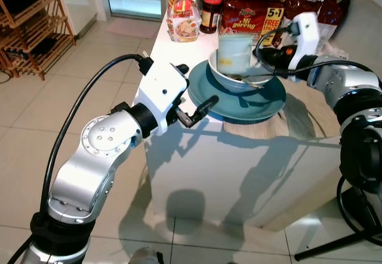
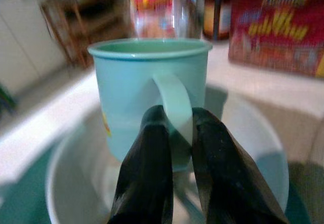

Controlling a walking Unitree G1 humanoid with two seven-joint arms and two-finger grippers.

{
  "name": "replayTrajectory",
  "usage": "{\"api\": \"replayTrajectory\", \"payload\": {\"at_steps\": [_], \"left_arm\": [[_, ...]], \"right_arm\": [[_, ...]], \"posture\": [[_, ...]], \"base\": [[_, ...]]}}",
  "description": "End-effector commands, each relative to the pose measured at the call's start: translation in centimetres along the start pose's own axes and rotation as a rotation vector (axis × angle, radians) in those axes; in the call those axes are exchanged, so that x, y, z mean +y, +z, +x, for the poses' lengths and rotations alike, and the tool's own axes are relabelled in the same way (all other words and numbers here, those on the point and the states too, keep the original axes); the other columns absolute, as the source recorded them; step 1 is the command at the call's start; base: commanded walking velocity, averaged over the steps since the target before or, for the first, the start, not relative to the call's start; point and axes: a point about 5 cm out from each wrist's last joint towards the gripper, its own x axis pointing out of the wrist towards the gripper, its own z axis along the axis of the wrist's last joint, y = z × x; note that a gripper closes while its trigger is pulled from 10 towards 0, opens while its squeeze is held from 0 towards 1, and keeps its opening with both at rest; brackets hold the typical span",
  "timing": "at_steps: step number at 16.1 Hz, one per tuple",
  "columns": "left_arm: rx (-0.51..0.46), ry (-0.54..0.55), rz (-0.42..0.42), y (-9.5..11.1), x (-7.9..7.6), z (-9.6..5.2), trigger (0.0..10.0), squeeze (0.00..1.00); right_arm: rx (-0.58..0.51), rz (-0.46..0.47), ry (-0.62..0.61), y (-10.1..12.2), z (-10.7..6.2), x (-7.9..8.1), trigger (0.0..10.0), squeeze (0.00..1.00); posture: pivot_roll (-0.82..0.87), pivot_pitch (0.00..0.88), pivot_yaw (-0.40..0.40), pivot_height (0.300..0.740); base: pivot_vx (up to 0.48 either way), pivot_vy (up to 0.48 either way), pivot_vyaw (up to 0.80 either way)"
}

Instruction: Setting the table

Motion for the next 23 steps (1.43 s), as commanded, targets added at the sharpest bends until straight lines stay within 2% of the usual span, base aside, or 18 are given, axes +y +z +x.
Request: {"api": "replayTrajectory", "payload": {"at_steps": [1, 2, 4, 5, 6, 7, 8, 9, 10, 11, 14, 16, 18, 20, 23], "left_arm": [[-0.007, 0.057, 0.015, 0.2, 0.6, -0.2, 10.0, 0.0], [-0.002, 0.084, 0.019, 0.0, 1.0, -0.2, 10.0, 0.0], [0.003, 0.149, 0.033, -0.1, 1.7, 0.0, 10.0, 0.0], [0.002, 0.196, 0.033, -0.2, 2.0, 0.1, 10.0, 0.0], [0.011, 0.291, 0.015, -0.5, 2.6, 0.2, 10.0, 0.0], [0.018, 0.333, 0.002, -0.7, 2.8, 0.1, 10.0, 0.0], [0.054, 0.407, -0.004, -1.6, 3.1, -0.2, 10.0, 0.0], [0.071, 0.422, -0.001, -2.2, 2.9, -0.6, 10.0, 0.0], [0.074, 0.417, -0.004, -2.4, 2.7, -0.7, 10.0, 0.0], [0.079, 0.404, -0.001, -2.5, 2.5, -0.9, 10.0, 0.0], [0.064, 0.393, -0.026, -2.5, 1.9, -0.6, 10.0, 0.0], [0.063, 0.396, -0.035, -2.6, 1.6, -0.4, 10.0, 0.0], [0.074, 0.378, -0.04, -2.9, 1.2, -0.4, 10.0, 0.0], [0.083, 0.406, -0.076, -3.5, 1.2, -0.5, 10.0, 0.0], [0.106, 0.45, -0.095, -4.6, 1.2, -0.8, 10.0, 0.0]], "right_arm": [[-0.167, -0.023, -0.005, 3.6, -0.6, -0.1, 0.0, 0.0], [-0.224, -0.048, 0.008, 4.8, -0.9, -0.1, 0.0, 0.0], [-0.281, -0.128, 0.003, 5.7, -1.1, 0.2, 0.0, 0.0], [-0.346, -0.142, -0.002, 6.1, -1.3, 0.4, 0.0, 0.0], [-0.459, -0.165, -0.027, 6.5, -1.9, 0.8, 0.0, 0.0], [-0.501, -0.176, -0.042, 6.5, -2.2, 1.0, 0.0, 0.0], [-0.573, -0.249, -0.068, 5.3, -3.3, 2.3, 10.0, 0.0], [-0.622, -0.283, -0.088, 3.7, -4.6, 4.0, 10.0, 0.0], [-0.633, -0.305, -0.106, 2.8, -5.3, 4.8, 10.0, 0.0], [-0.648, -0.295, -0.149, 0.9, -6.5, 6.2, 10.0, 0.0], [-0.676, -0.227, -0.233, -1.6, -8.2, 8.2, 10.0, 0.0], [-0.651, -0.176, -0.26, -3.4, -9.3, 9.5, 10.0, 0.0], [-0.598, -0.164, -0.334, -4.5, -9.8, 9.6, 10.0, 0.0], [-0.569, -0.147, -0.374, -4.9, -9.7, 9.5, 10.0, 0.0], [-0.522, -0.124, -0.39, -5.8, -9.6, 9.9, 10.0, 0.0]], "posture": [[0.12, 0.017, -0.091, 0.74], [0.12, 0.018, -0.087, 0.74], [0.11, 0.019, -0.083, 0.74], [0.1, 0.021, -0.084, 0.74], [0.1, 0.024, -0.082, 0.74], [0.1, 0.024, -0.082, 0.74], [0.09, 0.034, -0.074, 0.74], [0.09, 0.04, -0.07, 0.74], [0.09, 0.043, -0.071, 0.74], [0.08, 0.048, -0.064, 0.74], [0.07, 0.053, -0.063, 0.74], [0.07, 0.056, -0.057, 0.74], [0.07, 0.057, -0.057, 0.74], [0.07, 0.057, -0.059, 0.74], [0.07, 0.059, -0.058, 0.74]], "base": [[0.0, 0.0, 0.0], [0.0, 0.0, 0.0], [0.0, 0.0, 0.0], [0.0, 0.0, 0.0], [0.0, 0.0, 0.0], [0.0, 0.0, 0.0], [0.0, 0.0, 0.0], [0.0, 0.0, 0.0], [0.0, 0.0, 0.0], [0.0, 0.0, 0.0], [-0.318, 0.0, 0.0], [-0.326, 0.0, 0.0], [-0.324, 0.0, 0.0], [0.0, 0.0, 0.0], [0.0, 0.0, 0.0]]}}
